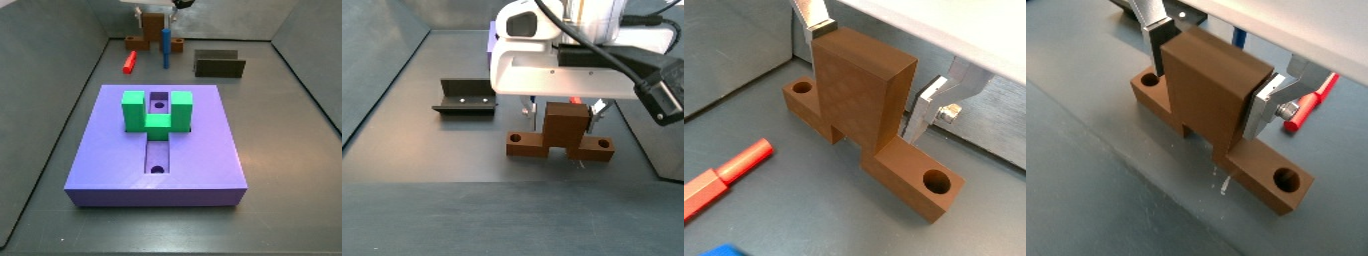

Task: Pick up the brown object. Move up. Move to above the board. Insert the brown object.
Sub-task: Pick up the brown object.

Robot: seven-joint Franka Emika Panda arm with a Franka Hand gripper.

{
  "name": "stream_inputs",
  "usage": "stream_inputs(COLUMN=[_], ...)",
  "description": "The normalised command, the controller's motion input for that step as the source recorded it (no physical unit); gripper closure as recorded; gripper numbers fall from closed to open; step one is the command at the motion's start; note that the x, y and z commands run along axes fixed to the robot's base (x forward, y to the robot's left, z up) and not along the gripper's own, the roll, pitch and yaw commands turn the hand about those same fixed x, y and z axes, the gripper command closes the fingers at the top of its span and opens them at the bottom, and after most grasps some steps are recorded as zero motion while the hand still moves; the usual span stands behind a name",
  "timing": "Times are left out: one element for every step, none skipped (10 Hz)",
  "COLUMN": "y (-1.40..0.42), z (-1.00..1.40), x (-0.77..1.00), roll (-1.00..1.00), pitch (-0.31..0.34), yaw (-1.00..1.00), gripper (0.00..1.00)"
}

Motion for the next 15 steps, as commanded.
stream_inputs(y=[0.01, 0.0, 0.0, 0.0, 0.0, 0.0, 0.0, 0.0, 0.0, 0.0, 0.0, 0.0, 0.0, 0.0, 0.0], z=[-0.13, -0.07, -0.02, 0.0, 0.0, 0.0, 0.0, 0.0, 0.0, 0.0, 0.0, 0.0, 0.0, 0.0, 0.0], x=[0.0, 0.0, 0.0, 0.0, 0.0, 0.0, 0.0, 0.0, 0.0, 0.0, 0.0, 0.0, 0.0, 0.0, 0.0], roll=[-0.08, -0.03, -0.02, -0.02, -0.04, -0.07, -0.04, -0.03, 0.0, 0.0, 0.0, 0.0, 0.0, 0.0, 0.0], pitch=[-0.02, 0.0, 0.0, 0.0, 0.0, -0.001, -0.01, -0.019, 0.0, 0.0, 0.0, 0.0, 0.0, 0.0, 0.0], yaw=[0.0, 0.0, 0.0, 0.08, 0.07, 0.13, 0.17, 0.11, 0.0, 0.0, 0.0, 0.0, 0.0, 0.0, 0.0], gripper=[0.0, 0.0, 0.0, 0.0, 0.0, 0.0, 0.0, 0.0, 0.0, 1.0, 1.0, 1.0, 1.0, 1.0, 1.0])
